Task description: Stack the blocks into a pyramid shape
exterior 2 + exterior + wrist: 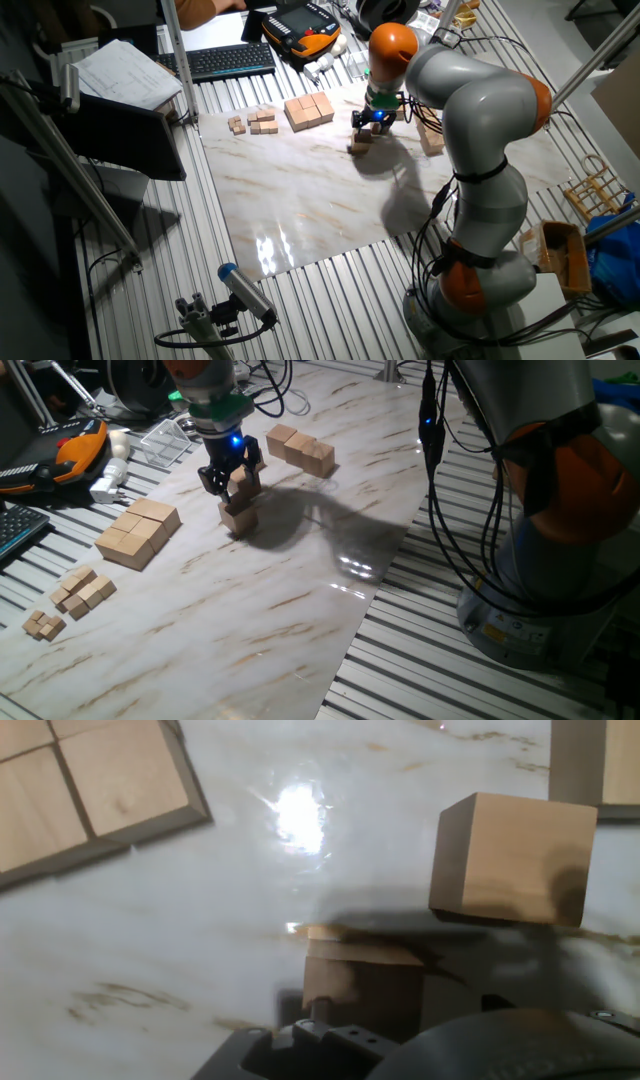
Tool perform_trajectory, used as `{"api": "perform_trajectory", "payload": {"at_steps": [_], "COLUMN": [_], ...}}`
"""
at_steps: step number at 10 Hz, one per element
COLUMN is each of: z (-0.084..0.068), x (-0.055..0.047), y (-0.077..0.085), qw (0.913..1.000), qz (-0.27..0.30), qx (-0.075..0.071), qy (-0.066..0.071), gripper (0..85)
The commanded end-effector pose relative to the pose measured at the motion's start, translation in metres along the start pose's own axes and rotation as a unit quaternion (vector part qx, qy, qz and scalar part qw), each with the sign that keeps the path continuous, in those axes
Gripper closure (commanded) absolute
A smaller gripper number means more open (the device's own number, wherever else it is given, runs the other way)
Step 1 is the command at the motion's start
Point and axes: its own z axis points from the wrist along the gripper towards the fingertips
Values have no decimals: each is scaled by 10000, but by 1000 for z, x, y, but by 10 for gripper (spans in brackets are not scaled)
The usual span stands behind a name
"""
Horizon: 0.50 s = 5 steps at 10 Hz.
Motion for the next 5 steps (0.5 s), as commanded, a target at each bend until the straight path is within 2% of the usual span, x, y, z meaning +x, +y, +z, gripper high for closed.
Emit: {"api": "perform_trajectory", "payload": {"at_steps": [1,2,4,5], "z": [0,0,0,0], "x": [0,0,0,0], "y": [0,0,0,0], "qw": [9999,9995,9995,9995], "qz": [-40,-35,147,178], "qx": [-86,-190,-87,-92], "qy": [101,234,253,231], "gripper": [170,170,170,170]}}
